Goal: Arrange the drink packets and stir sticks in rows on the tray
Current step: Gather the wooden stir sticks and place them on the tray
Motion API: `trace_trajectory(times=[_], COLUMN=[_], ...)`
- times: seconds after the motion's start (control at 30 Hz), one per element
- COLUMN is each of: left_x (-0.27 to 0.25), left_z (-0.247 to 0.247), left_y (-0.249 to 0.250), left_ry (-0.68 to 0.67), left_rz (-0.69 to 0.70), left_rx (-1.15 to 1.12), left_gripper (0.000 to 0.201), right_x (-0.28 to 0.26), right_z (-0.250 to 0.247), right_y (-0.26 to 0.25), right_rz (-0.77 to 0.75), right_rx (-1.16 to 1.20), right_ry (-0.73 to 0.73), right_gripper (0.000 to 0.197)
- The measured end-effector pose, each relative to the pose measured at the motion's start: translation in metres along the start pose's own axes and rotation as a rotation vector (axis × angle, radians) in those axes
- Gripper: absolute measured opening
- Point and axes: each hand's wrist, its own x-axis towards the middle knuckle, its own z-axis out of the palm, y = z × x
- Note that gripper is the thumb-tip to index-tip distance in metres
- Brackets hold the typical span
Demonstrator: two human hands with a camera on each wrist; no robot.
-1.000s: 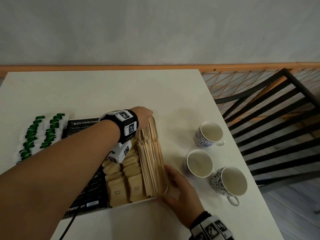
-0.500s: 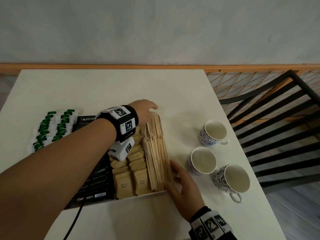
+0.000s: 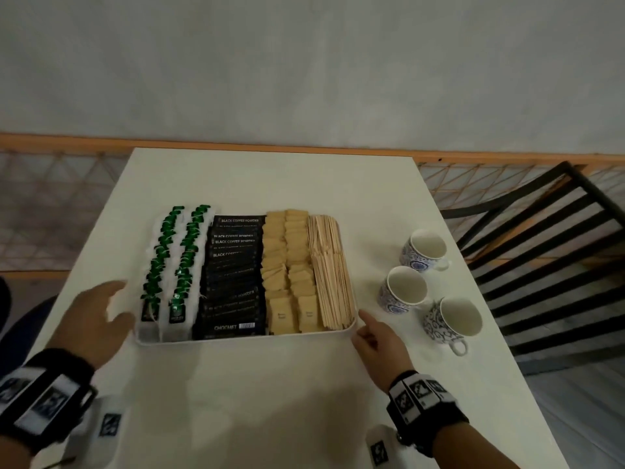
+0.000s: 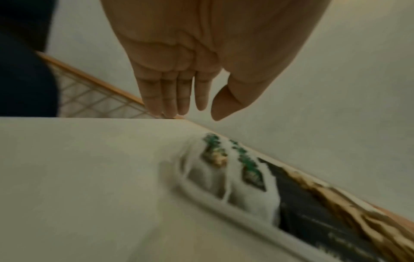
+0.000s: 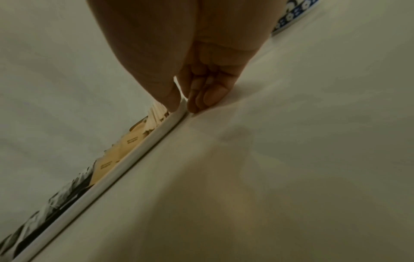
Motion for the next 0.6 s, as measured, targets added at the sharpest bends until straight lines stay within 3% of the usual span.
trace_trajectory(times=[0.13,0.27,0.4,0.5,0.6], left_x=[-0.01,-0.023,-0.03,-0.023,-0.009], left_z=[0.015,0.026,0.028,0.027,0.026], left_y=[-0.053,-0.047,-0.024,-0.022,-0.028], left_ry=[-0.051,-0.091,-0.133,-0.104,-0.101], left_rz=[-0.256,-0.24,-0.142,-0.241,-0.412], left_rx=[-0.081,-0.136,-0.166,-0.307,-0.51], left_gripper=[0.056,0.048,0.019,0.013,0.023], right_x=[0.0,0.008,0.012,0.011,0.011], right_z=[-0.008,-0.009,-0.005,0.0,0.004], right_y=[-0.007,-0.015,-0.017,-0.02,-0.021], right_rz=[0.037,0.067,0.15,0.211,0.232], right_rx=[-0.004,0.018,0.118,0.323,0.411], right_ry=[-0.002,-0.005,0.018,0.023,0.038], right_gripper=[0.042,0.031,0.026,0.022,0.022])
